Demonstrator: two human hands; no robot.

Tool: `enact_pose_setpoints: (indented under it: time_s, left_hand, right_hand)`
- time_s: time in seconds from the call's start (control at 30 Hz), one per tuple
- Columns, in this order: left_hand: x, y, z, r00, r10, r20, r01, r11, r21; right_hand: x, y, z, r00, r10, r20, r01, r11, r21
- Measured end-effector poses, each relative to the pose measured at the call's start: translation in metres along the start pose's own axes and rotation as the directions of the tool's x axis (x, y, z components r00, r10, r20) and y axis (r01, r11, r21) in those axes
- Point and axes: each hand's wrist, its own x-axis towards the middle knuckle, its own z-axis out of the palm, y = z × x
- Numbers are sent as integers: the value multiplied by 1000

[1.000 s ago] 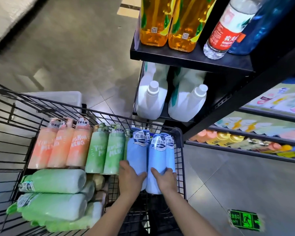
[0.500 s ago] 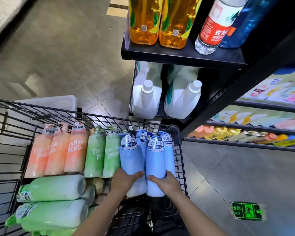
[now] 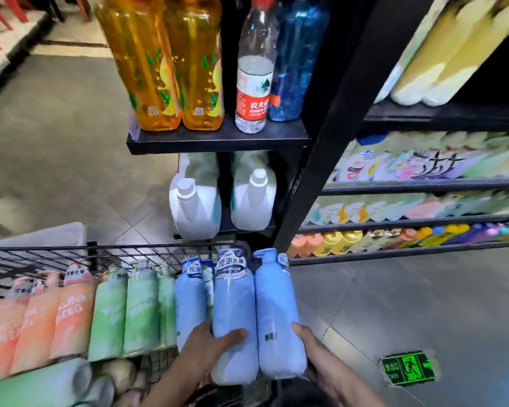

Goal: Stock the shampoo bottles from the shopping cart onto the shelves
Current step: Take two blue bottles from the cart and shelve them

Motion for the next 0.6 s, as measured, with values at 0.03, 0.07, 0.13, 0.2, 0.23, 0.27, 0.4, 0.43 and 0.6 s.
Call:
enact_pose_setpoints:
  time_s: [0.03, 0.07, 0.13, 0.2, 0.23, 0.27, 0.4, 0.43, 0.6]
  left_hand:
    - [2, 13, 14, 999, 35, 12, -35, 999, 20]
    - [3, 27, 31, 998, 60, 20, -60, 998, 32]
    - [6, 53, 68, 992, 120, 29, -121, 993, 13]
    - [7, 76, 111, 982, 184, 42, -184, 983, -11]
    - [6, 91, 134, 974, 218, 61, -217, 976, -30]
    - [5, 105, 157, 964, 250, 89, -245, 968, -58]
    - [7, 164, 236, 923, 352, 157, -334, 933, -131]
    - [10, 177, 251, 906, 389, 166, -369, 919, -138]
    - [11, 252, 314, 856, 463, 230, -436, 886, -160]
  right_hand:
    - [-4, -6, -18, 999, -42, 4, 42, 999, 5]
    - [-11, -14, -36, 997, -83, 4, 83, 997, 1]
    - [-25, -28, -77, 989, -145, -12, 145, 989, -9]
    - [-37, -42, -123, 972, -234, -13, 233, 972, -22]
    - [-45, -52, -147, 960, -279, -9, 279, 960, -28]
    - [-53, -62, -170, 944, -327, -37, 327, 945, -22]
    - [-88, -111, -251, 866, -497, -46, 495, 867, -53]
    - [-94, -121, -268, 845, -533, -45, 531, 845, -57]
    - [-127, -189, -327, 723, -690, -26, 683, 720, -121]
